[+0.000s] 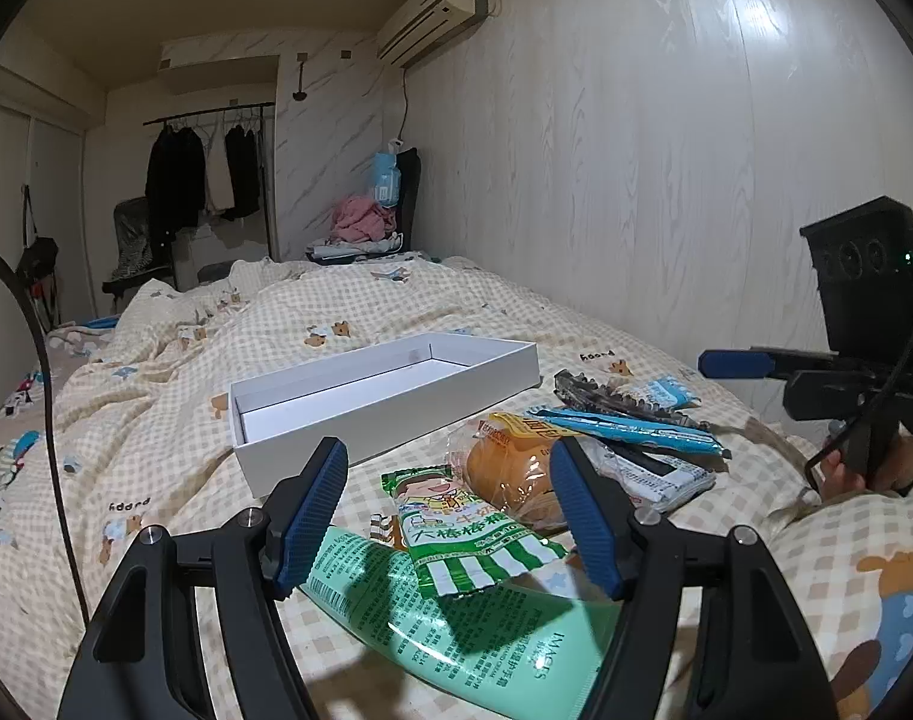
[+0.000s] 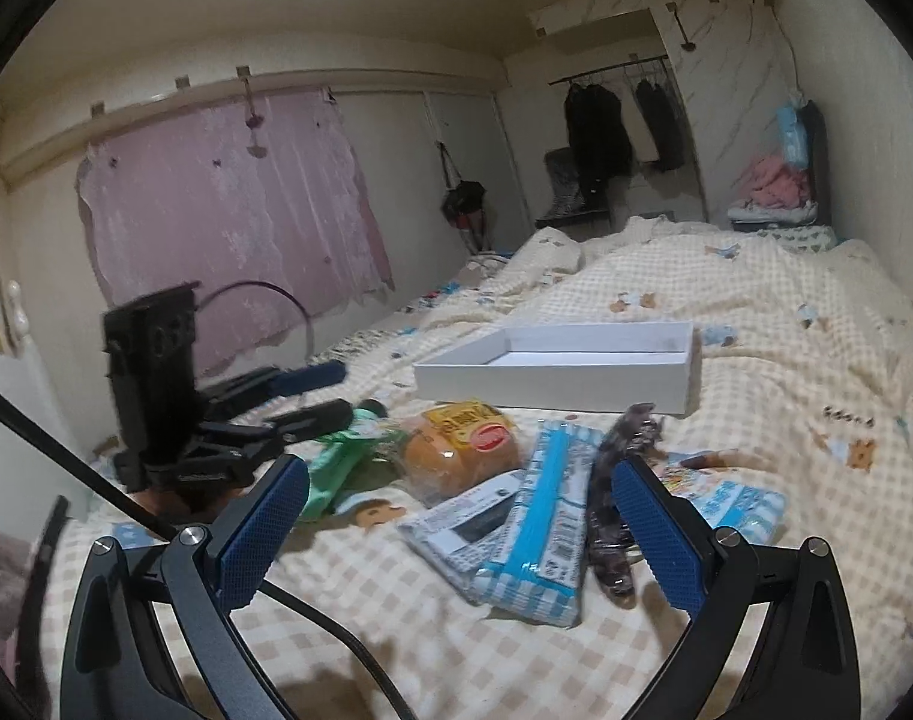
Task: Organize objects
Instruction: 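Move the left gripper toward the mint-green tube on the bed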
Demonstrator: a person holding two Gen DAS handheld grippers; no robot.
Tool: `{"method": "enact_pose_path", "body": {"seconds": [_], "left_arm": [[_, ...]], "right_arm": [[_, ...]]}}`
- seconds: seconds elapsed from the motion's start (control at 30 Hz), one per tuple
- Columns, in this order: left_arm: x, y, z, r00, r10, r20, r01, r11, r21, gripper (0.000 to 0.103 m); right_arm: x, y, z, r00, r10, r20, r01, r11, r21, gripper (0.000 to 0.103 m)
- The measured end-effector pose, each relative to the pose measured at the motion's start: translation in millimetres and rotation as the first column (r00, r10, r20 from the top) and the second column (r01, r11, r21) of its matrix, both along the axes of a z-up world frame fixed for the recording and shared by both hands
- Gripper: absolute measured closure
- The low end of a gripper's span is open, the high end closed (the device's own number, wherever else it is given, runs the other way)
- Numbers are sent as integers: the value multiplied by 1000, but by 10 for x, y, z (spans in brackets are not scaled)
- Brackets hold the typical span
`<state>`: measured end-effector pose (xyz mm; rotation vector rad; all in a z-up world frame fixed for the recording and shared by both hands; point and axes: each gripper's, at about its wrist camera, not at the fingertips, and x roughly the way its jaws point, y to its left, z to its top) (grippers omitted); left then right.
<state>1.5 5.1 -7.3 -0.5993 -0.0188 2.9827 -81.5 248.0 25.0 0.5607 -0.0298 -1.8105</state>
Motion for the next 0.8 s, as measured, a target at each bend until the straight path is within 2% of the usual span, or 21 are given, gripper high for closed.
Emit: {"method": "enact_pose_path", "body": {"seconds": [0.1, 0.17, 0.23, 0.3, 0.33, 0.4, 0.6, 0.73, 0.77, 0.8], "left_arm": [[27, -7, 16, 1000, -11, -14, 11, 1000, 17, 41], [23, -20, 10, 1000, -12, -10, 12, 1000, 24, 43], [32, -32, 13, 999, -30, -10, 30, 999, 40, 54], [45, -23, 21, 999, -49, -17, 50, 998, 41, 58], [52, -7, 30, 999, -49, -22, 50, 998, 33, 64], [83, 39, 44, 998, -43, -38, 43, 999, 6, 65], [114, 119, 73, 997, -32, -71, 29, 999, -40, 65], [88, 96, 67, 998, -29, -60, 28, 999, -34, 66], [83, 84, 65, 998, -27, -56, 25, 999, -29, 68], [76, 78, 66, 998, -27, -50, 25, 999, -22, 74]], "right_arm": [[8, 27, -14, 999, 30, 40, -29, 999, -24, 1], [35, 27, -5, 999, 36, 40, -35, 999, -29, 1], [49, 25, 7, 998, 49, 40, -48, 998, -35, 1], [41, -5, -10, 995, 79, 67, -76, 997, -33, 1], [41, -18, -24, 993, 90, 77, -88, 996, -32, 7], [63, -20, -23, 994, 81, 67, -79, 996, -26, 20], [100, 16, -5, 999, 35, 35, -34, 999, -27, 21], [1, 44, -42, 992, 73, 105, -65, 995, -71, 20], [-27, 50, -55, 986, 103, 130, -91, 991, -94, 20], [-38, 53, -61, 984, 110, 138, -97, 990, -100, 20]]}}
